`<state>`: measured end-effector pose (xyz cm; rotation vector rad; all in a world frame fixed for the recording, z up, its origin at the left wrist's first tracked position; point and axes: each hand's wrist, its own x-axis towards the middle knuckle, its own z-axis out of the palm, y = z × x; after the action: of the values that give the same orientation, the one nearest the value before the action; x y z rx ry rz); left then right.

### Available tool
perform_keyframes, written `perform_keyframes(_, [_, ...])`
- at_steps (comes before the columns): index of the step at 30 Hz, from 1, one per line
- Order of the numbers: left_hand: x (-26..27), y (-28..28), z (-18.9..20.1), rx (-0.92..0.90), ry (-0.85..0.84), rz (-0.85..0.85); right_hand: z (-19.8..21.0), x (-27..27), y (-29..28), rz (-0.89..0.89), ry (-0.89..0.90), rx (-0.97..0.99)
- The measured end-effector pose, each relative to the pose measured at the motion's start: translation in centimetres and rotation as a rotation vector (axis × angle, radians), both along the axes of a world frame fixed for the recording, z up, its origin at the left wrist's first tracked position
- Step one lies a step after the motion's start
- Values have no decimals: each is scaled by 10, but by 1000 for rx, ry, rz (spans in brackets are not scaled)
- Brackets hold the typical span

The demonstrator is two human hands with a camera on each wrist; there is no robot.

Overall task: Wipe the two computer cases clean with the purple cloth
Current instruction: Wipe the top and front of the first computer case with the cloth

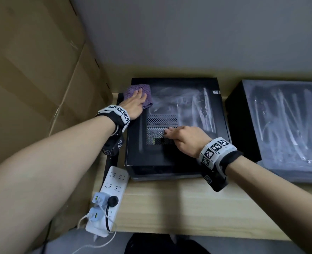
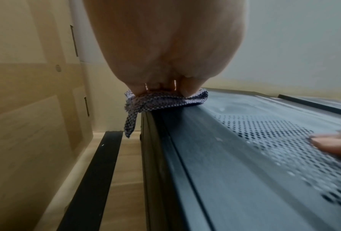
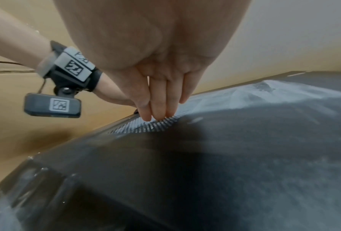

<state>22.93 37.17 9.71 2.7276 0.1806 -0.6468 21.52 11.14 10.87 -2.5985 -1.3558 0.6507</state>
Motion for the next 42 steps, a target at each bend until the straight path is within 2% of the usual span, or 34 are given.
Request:
perform_keyframes(6, [18,11,-3,9,-55,-13,-2,-3,12,-45,-35,-81])
perform_keyframes(12, [0,0,-5,1,-75,24,4,-13,11,-81,-49,-92])
perform_keyframes(21, [-103,-40,-9,-38,-112,83,4,-31,9,-78,-78,-64])
perform_keyframes(27, [-184,-74,-16,-40,-197,133,0,-31,7,-65,-79,-57])
perform_keyframes(30, [-207,-92,-16,-16,-205,172,-1,-30,6,-62,-68,-61])
perform_keyframes(33, [-213,-106,-12,4,-162,196,2,-30,0,-53,-27,-31])
perform_keyframes(37, [-210,-117,-4,-1,-121,177,15,-25,-27,-138,43,129])
perform_keyframes(42, [-188,-149,4,19,-114,59,23,-16,-80,-265,28,178])
